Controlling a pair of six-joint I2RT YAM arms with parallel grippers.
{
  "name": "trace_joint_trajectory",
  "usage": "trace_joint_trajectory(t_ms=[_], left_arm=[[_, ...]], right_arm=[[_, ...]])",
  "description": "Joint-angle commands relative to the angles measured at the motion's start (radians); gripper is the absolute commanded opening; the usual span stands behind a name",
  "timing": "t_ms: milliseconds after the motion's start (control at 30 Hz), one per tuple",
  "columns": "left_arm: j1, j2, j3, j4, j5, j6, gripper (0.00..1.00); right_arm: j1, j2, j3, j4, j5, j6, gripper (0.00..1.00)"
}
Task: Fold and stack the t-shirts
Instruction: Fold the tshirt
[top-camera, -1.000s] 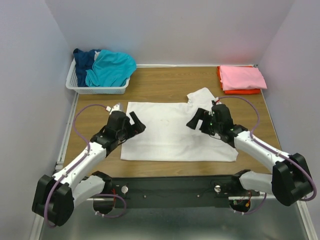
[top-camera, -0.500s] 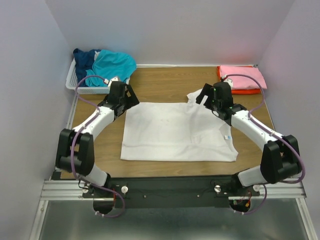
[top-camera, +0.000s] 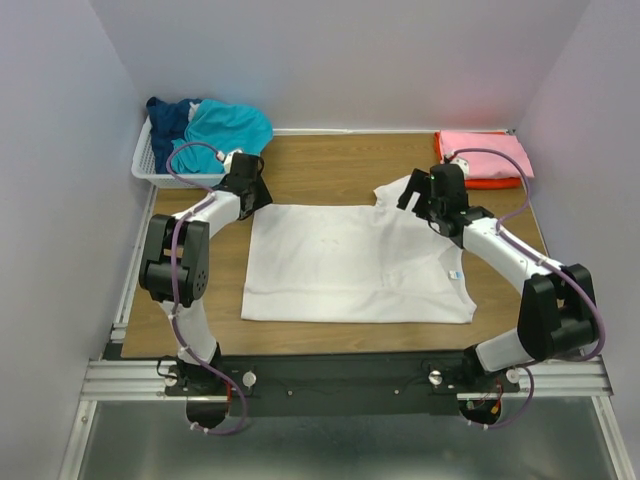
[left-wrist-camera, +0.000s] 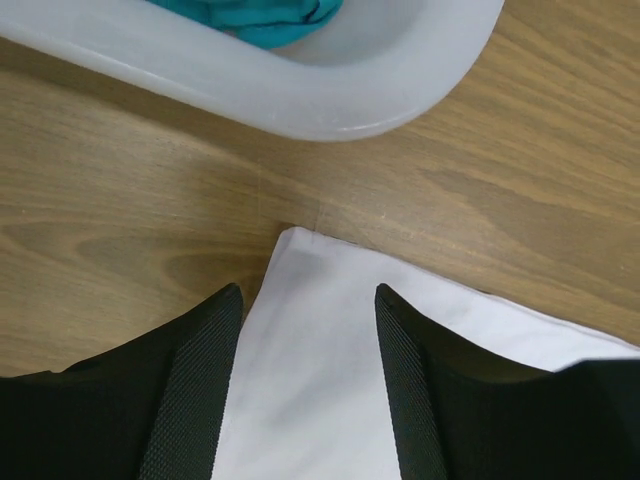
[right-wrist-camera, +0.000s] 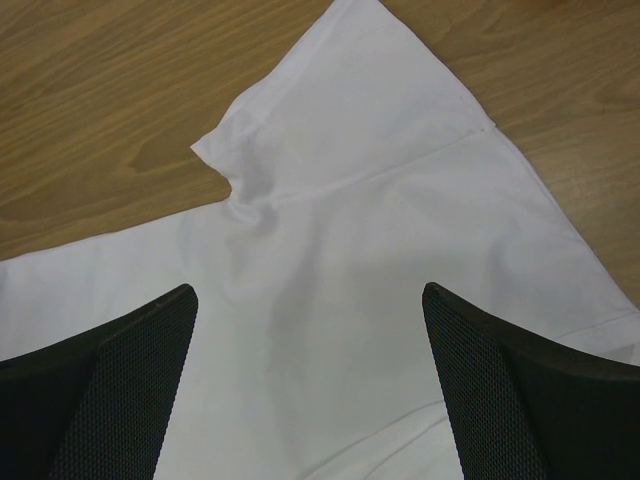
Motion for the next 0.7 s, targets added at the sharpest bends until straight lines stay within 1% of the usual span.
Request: trace_joint_trajectory(t_ms=[0, 233, 267, 300, 333, 433, 567, 667], left_arm=[[0.007, 0.026, 0.042, 0.011, -0.073, 0.010, 0.61], [0.007, 0.075, 0.061, 0.008, -0.072, 0.016, 0.56], [0.007, 0.082, 0.061, 0.008, -0.070, 0.018, 0.52], [0.007, 0.087, 0.059, 0.009, -0.070, 0.016, 0.51], [0.007, 0.090, 0.061, 0.009, -0.072, 0.015, 0.48], [0.007, 0.101, 0.058, 0.011, -0.067, 0.013, 0.43], [0.007, 0.110, 0.056, 0.014, -0.073, 0.015, 0.38], [0.007, 0.119, 0.059, 0.011, -0.081, 0.015, 0.37]], right_arm=[[-0.005, 0.024, -0.004, -0.020, 0.015, -0.015, 1.00], [-0.006, 0.038, -0.009, -0.020, 0.006, -0.017, 1.00], [-0.006, 0.040, -0.009, -0.020, 0.006, -0.018, 1.00], [-0.009, 0.043, -0.009, -0.020, 0.006, -0.018, 1.00], [-0.009, 0.043, -0.009, -0.020, 0.004, -0.020, 1.00], [-0.008, 0.046, -0.009, -0.020, -0.001, -0.018, 1.00], [-0.009, 0.047, -0.010, -0.020, -0.002, -0.020, 1.00], [-0.009, 0.051, -0.009, -0.020, -0.007, -0.020, 1.00]])
